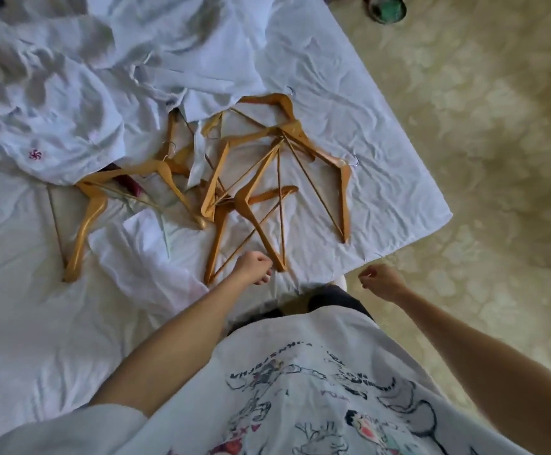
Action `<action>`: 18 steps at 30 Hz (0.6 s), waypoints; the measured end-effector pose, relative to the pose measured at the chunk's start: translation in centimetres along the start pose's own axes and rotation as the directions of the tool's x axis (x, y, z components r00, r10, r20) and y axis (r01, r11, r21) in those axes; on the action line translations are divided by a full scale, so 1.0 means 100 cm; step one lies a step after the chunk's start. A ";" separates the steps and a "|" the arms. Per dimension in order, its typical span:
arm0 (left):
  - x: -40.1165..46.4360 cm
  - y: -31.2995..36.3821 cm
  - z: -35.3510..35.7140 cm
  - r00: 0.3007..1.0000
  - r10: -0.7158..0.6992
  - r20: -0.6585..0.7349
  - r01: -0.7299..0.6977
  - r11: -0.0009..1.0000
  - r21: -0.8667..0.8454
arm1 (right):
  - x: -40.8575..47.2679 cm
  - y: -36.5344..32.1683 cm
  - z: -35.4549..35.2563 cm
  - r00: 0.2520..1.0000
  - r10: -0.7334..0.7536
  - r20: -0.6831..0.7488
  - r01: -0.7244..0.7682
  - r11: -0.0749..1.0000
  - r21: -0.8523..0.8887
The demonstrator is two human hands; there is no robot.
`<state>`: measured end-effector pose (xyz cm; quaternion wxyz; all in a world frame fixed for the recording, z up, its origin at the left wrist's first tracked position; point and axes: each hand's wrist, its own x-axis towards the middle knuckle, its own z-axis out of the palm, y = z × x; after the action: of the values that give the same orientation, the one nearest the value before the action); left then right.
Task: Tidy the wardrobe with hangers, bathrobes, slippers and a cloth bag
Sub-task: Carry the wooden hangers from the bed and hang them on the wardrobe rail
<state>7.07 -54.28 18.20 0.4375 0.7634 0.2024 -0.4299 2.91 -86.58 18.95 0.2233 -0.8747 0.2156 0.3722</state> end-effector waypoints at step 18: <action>0.142 0.078 0.020 0.796 -0.482 -0.367 0.409 0.874 -0.261 | 0.262 -0.073 -0.105 0.985 -0.082 0.152 0.103 0.986 -0.134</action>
<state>19.20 -61.08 9.69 0.3323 0.7283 0.5019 -0.3276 29.21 -91.95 7.59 0.1928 -0.8678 0.1310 0.4388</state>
